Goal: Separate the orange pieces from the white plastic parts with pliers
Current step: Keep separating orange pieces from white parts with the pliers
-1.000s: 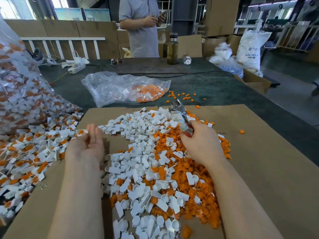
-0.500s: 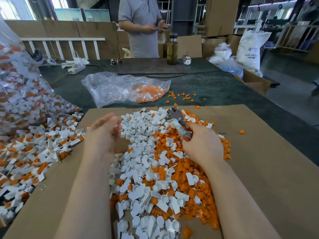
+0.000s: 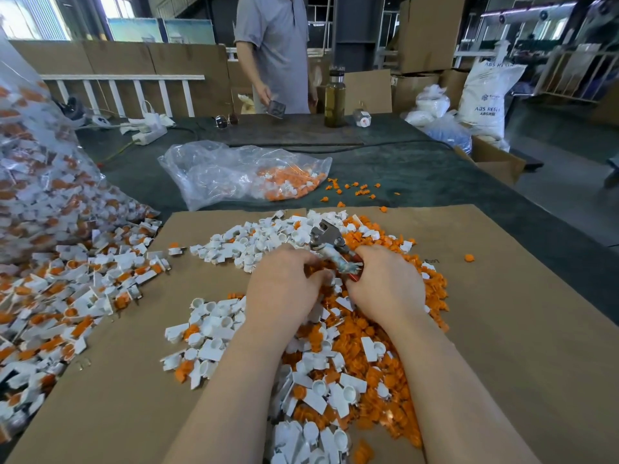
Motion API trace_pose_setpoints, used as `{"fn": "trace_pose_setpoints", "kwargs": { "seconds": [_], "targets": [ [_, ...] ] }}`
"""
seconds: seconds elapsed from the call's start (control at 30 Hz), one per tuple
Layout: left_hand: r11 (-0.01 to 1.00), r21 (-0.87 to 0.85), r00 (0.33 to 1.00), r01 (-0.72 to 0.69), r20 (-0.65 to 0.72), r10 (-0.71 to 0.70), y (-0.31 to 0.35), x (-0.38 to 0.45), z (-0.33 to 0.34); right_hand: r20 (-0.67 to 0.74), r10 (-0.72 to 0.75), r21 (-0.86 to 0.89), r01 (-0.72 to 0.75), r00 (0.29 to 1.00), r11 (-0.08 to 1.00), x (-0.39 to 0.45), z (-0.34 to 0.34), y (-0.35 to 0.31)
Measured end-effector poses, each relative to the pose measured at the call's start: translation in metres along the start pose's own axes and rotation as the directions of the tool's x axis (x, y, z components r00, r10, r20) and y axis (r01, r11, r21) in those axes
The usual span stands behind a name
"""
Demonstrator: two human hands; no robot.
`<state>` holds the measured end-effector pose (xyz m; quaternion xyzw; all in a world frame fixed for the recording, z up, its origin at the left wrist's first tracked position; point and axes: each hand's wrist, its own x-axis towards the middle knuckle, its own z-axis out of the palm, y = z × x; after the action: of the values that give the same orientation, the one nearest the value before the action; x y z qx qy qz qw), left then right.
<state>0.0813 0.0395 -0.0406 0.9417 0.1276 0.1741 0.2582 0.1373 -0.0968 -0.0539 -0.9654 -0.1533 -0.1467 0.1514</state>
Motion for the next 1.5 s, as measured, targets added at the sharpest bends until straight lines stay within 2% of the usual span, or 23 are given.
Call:
{"fn": "trace_pose_setpoints", "kwargs": {
  "seconds": [0.27,0.4,0.63,0.8,0.97,1.1,1.23,1.33,1.5],
  "targets": [
    [0.995,0.011,0.995,-0.097,-0.029,0.097,-0.001,-0.001,0.006,0.019,0.012,0.016,-0.012,1.000,1.000,0.000,0.001,0.000],
    [0.985,0.023,0.985,-0.169,0.029,0.169,0.000,-0.002,0.007,0.026,0.062,0.018,-0.063,0.998,0.998,0.001,0.001,0.003],
    [0.982,0.026,0.981,-0.189,0.044,0.188,-0.001,-0.002,0.007,0.032,0.079,0.030,-0.080,0.996,0.996,0.001,-0.001,0.002],
    [0.989,-0.013,0.989,-0.150,0.017,0.150,0.000,-0.003,0.005,0.016,0.093,0.088,-0.095,0.995,0.992,0.000,-0.004,0.003],
    [0.958,-0.283,0.997,0.047,-0.048,-0.063,0.003,-0.001,-0.003,-0.010,0.092,0.383,-0.082,0.996,0.920,0.003,-0.009,0.001],
    [0.842,-0.527,0.979,0.110,-0.090,-0.185,0.005,0.000,-0.008,-0.039,0.087,0.672,-0.038,0.995,0.739,0.001,-0.015,-0.003],
    [0.526,-0.817,0.952,0.237,0.088,-0.293,0.008,-0.001,-0.014,-0.087,0.069,0.775,0.024,0.994,0.632,-0.002,-0.018,-0.010],
    [0.368,-0.887,0.944,0.279,0.183,-0.274,0.011,-0.003,-0.017,-0.112,0.050,0.802,0.061,0.992,0.595,-0.004,-0.021,-0.014],
    [0.241,-0.913,0.928,0.329,0.266,-0.261,0.012,-0.005,-0.020,-0.151,0.050,0.835,0.100,0.987,0.541,-0.006,-0.021,-0.018]
  ]
}}
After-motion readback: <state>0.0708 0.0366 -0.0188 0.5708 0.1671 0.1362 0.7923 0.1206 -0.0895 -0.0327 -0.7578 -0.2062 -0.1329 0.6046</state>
